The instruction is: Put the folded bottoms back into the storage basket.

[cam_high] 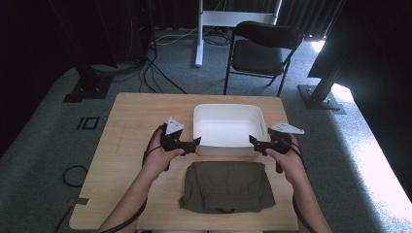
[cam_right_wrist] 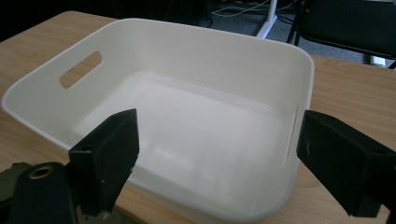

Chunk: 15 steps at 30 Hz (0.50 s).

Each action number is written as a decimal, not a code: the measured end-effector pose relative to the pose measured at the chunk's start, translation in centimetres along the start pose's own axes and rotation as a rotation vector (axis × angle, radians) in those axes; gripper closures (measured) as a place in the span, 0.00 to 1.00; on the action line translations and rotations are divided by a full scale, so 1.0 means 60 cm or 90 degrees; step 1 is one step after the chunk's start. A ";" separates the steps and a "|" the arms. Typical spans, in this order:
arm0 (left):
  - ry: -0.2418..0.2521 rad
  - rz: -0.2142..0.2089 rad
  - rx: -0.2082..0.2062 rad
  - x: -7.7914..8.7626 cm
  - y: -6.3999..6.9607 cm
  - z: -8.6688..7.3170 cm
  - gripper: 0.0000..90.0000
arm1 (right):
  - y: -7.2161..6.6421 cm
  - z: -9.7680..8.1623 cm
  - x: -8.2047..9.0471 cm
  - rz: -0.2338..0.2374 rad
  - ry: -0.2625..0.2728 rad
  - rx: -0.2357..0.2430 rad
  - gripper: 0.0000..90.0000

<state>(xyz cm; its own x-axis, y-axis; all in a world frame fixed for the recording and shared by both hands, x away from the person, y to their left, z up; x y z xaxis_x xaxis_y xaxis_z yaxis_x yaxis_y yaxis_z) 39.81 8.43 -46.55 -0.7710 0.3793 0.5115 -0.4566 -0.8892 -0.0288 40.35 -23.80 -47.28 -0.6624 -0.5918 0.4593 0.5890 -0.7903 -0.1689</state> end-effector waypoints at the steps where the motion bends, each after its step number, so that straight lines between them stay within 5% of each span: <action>1: -0.006 -0.006 0.000 0.002 0.002 -0.006 0.19 | 0.000 0.000 0.000 0.000 0.000 0.000 0.14; 15: -0.050 -0.032 0.003 0.022 0.031 -0.078 0.19 | -0.024 -0.053 0.033 0.009 0.009 -0.001 0.15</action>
Point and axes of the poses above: each handheld gripper's, and its own axes: x roughly backward along the jaws, z roughly out of its top, y roughly to its right, the point moved 4 cm from there along -x, roughly forward along the jaws, and after that the axes turned 12 degrees about z, right-handed, at the moved point
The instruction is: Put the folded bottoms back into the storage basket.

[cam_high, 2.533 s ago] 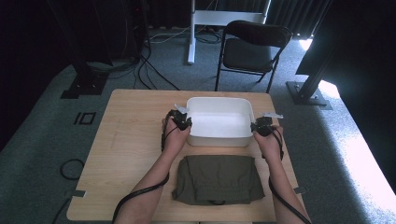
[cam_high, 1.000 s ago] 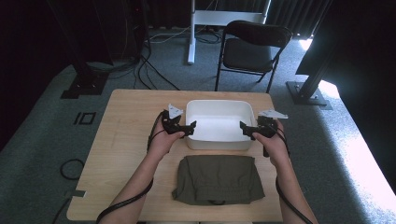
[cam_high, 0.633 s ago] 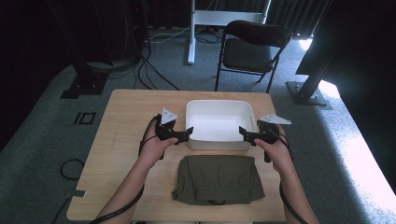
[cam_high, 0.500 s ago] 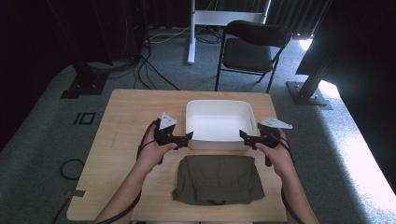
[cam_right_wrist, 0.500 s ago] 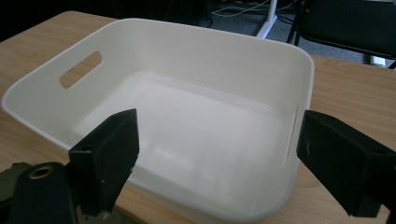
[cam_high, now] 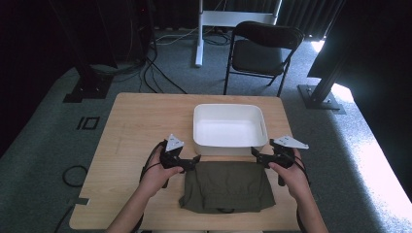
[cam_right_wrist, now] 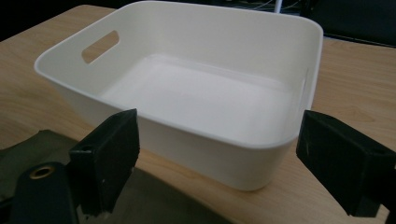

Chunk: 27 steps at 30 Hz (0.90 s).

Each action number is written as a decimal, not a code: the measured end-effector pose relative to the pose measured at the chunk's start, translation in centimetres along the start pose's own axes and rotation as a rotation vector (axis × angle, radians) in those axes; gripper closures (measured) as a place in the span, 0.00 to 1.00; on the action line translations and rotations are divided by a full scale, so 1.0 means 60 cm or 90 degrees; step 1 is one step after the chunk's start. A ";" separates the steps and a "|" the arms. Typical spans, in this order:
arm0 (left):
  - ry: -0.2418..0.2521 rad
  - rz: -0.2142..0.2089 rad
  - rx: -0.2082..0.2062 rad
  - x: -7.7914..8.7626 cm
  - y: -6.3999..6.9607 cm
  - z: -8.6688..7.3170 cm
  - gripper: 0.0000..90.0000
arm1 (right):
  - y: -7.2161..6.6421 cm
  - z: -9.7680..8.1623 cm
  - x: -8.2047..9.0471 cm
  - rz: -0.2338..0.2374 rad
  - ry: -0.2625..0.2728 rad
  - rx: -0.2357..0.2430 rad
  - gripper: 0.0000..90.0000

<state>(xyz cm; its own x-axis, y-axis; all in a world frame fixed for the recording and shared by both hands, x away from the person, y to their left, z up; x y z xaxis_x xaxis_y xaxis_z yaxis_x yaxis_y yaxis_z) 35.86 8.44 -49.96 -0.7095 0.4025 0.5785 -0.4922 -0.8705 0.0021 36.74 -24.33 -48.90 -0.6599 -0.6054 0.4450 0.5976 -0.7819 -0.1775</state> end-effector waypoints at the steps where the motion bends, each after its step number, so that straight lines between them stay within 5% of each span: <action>1: -0.001 -0.002 -0.001 0.001 0.002 -0.003 0.19 | -0.002 -0.004 0.001 0.001 0.002 0.000 0.15; 14: -0.055 -0.031 -0.025 0.004 0.034 -0.049 0.17 | -0.031 -0.070 0.005 0.012 -0.034 -0.026 0.14; 27: -0.105 -0.043 0.003 -0.008 0.058 -0.098 0.17 | -0.031 -0.136 0.006 -0.006 -0.075 -0.054 0.14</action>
Point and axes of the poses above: each handheld gripper's, and its own axes: x roughly backward along the jaws, z roughly out of its top, y roughly to its right, the point moved 4 cm from there along -x, roughly forward along the jaws, and after that the axes turned 12 degrees about z, right-handed, at the moved point
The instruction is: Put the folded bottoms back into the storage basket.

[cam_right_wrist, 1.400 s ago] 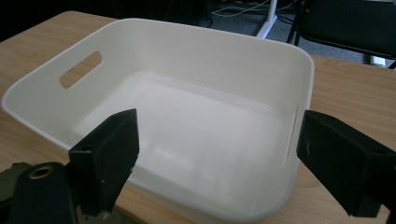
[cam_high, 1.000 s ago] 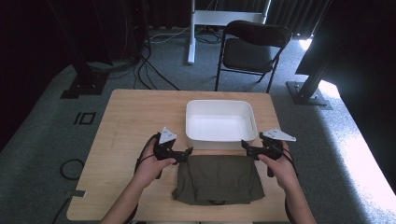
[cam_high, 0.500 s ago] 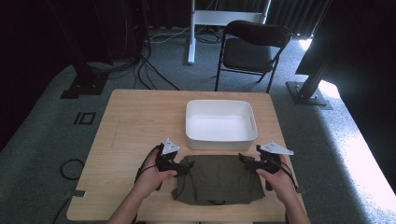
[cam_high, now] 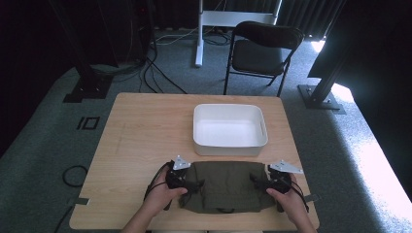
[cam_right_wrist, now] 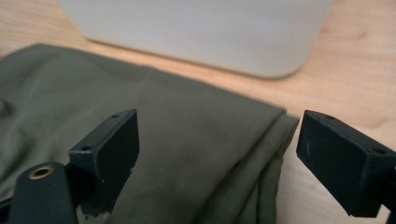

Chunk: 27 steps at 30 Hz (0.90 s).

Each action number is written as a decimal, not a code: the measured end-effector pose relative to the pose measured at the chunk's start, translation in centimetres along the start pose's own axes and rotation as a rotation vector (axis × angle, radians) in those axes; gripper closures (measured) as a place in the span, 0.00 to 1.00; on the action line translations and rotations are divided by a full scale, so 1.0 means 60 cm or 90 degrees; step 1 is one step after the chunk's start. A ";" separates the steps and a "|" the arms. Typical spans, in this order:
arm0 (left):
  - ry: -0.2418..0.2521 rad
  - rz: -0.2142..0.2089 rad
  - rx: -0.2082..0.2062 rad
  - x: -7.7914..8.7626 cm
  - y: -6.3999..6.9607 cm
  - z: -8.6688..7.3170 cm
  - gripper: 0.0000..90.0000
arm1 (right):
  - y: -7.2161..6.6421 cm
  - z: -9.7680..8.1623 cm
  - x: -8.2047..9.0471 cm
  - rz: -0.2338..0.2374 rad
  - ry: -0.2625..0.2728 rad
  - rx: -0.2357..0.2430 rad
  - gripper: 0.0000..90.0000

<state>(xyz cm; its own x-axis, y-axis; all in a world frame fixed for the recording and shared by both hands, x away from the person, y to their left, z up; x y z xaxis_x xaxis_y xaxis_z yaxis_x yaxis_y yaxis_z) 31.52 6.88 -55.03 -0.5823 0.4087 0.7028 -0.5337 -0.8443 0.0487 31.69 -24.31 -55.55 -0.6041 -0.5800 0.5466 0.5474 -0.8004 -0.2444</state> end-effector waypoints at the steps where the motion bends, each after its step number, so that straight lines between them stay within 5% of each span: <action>1: -0.002 0.000 -0.004 -0.002 0.001 -0.003 0.17 | 0.000 -0.005 -0.002 0.000 -0.004 -0.002 0.14; 19: -0.043 0.022 0.006 -0.037 0.021 -0.018 0.17 | -0.005 -0.044 -0.028 -0.030 -0.059 -0.004 0.14; 27: -0.029 0.052 -0.022 -0.048 0.027 -0.014 0.17 | -0.004 -0.043 -0.030 -0.017 -0.068 0.021 0.16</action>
Point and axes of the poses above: each handheld gripper's, and its own axes: x roughly backward along the jaws, z roughly out of its top, y roughly to its right, the point moved 4 cm from there along -x, roughly forward along the jaws, and after that the axes turned 12 degrees about z, right-handed, at the moved point
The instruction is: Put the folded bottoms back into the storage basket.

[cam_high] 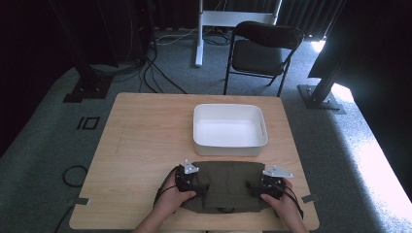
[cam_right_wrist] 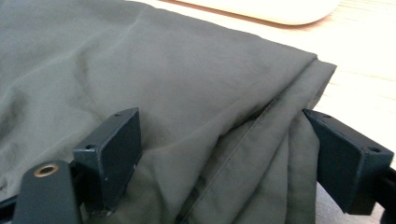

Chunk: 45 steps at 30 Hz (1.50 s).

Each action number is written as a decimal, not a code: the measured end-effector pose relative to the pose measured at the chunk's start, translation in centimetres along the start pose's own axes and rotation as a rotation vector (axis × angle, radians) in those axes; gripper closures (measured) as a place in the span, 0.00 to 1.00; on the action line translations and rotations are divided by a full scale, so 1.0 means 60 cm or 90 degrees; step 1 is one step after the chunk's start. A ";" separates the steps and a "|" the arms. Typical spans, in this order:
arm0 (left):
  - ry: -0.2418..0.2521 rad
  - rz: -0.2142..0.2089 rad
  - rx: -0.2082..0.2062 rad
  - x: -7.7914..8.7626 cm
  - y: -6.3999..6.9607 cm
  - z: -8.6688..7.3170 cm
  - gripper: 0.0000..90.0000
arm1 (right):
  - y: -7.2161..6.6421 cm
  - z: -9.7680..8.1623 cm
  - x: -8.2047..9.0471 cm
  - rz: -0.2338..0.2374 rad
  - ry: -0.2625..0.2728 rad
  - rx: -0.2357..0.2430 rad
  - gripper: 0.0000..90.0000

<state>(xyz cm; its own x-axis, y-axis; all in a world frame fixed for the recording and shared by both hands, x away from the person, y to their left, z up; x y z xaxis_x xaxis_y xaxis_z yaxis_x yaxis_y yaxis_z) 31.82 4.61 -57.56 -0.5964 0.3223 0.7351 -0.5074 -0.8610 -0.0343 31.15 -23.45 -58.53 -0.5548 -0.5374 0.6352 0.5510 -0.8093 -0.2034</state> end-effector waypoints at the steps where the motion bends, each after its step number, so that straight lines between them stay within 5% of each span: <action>1: 0.004 0.002 -0.005 -0.002 0.001 0.000 0.17 | 0.000 0.000 -0.001 -0.002 -0.004 0.004 0.16; 6: 0.023 0.010 -0.026 -0.010 0.005 0.001 0.13 | -0.002 0.002 -0.002 -0.002 -0.002 0.010 0.22; 12: 0.045 0.018 -0.022 -0.017 0.006 0.004 0.13 | -0.008 0.004 -0.002 0.010 0.014 0.012 0.47; 13: 0.052 0.009 -0.025 -0.018 0.006 0.006 0.18 | -0.014 0.004 -0.003 0.029 0.020 0.013 0.63; 15: 0.057 0.008 -0.029 -0.018 0.006 0.007 0.21 | -0.015 0.004 -0.003 0.029 0.019 0.014 0.66; 19: 0.073 -0.009 -0.043 -0.018 0.010 0.010 0.69 | -0.025 0.008 -0.003 0.028 0.002 0.041 0.77; 24: 0.081 0.000 -0.055 -0.017 0.016 0.011 0.89 | -0.034 0.012 -0.003 0.011 -0.019 0.081 0.84; 33: 0.094 -0.033 -0.031 -0.001 0.016 0.019 0.93 | -0.028 0.021 0.018 0.056 -0.017 0.035 0.87; 45: 0.118 -0.073 -0.029 0.049 0.023 0.038 0.93 | -0.044 0.049 0.068 0.084 0.020 0.036 0.87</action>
<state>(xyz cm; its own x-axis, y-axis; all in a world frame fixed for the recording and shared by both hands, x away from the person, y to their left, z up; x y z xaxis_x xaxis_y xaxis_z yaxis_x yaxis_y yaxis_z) 30.76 3.50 -53.92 -0.6353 0.4876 0.5989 -0.6033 -0.7974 0.0092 29.26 -22.81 -53.24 -0.4932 -0.6464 0.5822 0.6543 -0.7167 -0.2413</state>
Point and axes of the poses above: each handheld gripper's, and its own axes: x roughly backward along the jaws, z roughly out of its top, y roughly to its right, the point moved 4 cm from there along -x, roughly forward along the jaws, and after that the axes turned 12 degrees about z, right-handed, at the moved point
